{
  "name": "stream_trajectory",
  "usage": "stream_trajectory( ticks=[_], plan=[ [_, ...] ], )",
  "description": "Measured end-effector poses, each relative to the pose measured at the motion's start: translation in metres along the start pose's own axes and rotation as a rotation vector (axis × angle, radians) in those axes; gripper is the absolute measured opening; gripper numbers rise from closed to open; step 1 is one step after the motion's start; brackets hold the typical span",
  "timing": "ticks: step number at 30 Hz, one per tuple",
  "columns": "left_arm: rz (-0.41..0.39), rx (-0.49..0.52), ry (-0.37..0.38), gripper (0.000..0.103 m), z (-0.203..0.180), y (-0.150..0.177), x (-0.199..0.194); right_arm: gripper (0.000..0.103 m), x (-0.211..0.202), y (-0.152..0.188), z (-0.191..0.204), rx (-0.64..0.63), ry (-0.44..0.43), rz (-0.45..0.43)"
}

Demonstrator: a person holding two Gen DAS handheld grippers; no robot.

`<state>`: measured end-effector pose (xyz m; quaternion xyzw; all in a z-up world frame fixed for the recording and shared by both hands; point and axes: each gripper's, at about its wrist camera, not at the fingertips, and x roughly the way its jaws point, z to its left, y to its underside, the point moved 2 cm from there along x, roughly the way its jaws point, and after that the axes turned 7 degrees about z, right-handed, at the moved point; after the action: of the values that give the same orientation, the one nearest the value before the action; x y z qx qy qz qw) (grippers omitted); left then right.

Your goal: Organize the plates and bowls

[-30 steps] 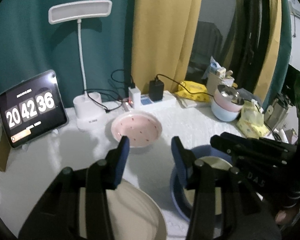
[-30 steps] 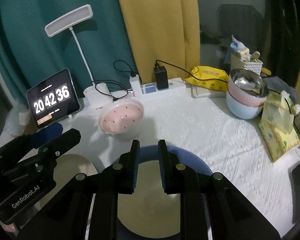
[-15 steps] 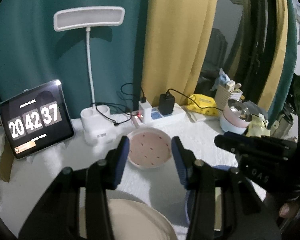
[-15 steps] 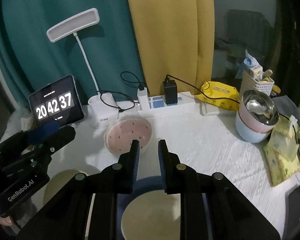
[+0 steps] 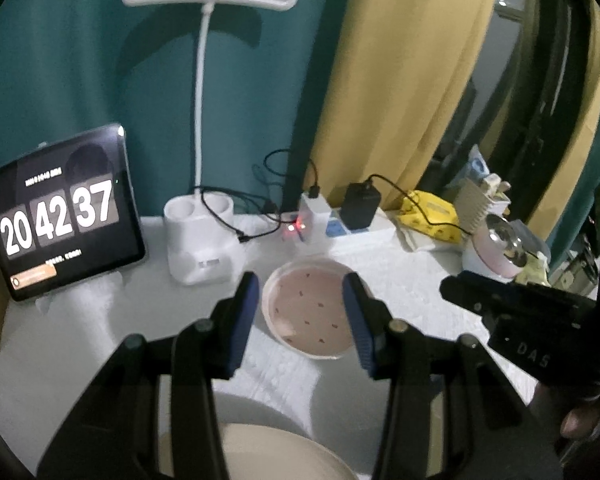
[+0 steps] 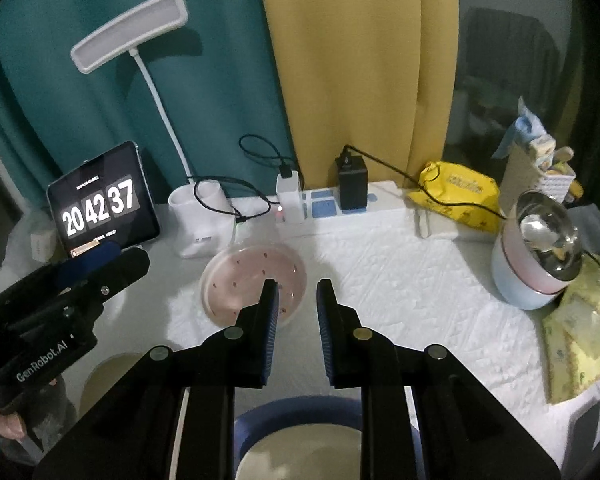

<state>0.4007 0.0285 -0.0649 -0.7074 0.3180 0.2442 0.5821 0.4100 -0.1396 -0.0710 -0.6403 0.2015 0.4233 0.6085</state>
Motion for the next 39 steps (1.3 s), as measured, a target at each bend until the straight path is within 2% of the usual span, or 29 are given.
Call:
stream_trajectory(
  ticks=[6,17,20,22,24,39],
  plan=[
    [0.069,-0.042,-0.016,0.045,0.014,-0.002,0.031,0.021,0.027,-0.012,-0.005,0.023,-0.032,0.066],
    [0.167,-0.034,-0.053,0.045,0.020,0.000,0.074,0.022,0.072,-0.025,-0.005,0.015,-0.005,0.142],
    [0.197,-0.029,-0.051,0.045,0.020,0.001,0.086,0.025,0.089,-0.026,-0.008,0.043,-0.016,0.180],
    [0.223,-0.031,-0.052,0.045,0.020,0.003,0.096,0.030,0.100,-0.025,-0.008,0.054,-0.019,0.203],
    [0.237,-0.029,-0.047,0.045,0.020,0.005,0.102,0.030,0.109,-0.024,-0.009,0.065,-0.025,0.225],
    [0.352,-0.042,-0.043,0.045,0.021,0.015,0.136,0.030,0.137,-0.021,-0.015,0.113,-0.028,0.309]
  ],
)
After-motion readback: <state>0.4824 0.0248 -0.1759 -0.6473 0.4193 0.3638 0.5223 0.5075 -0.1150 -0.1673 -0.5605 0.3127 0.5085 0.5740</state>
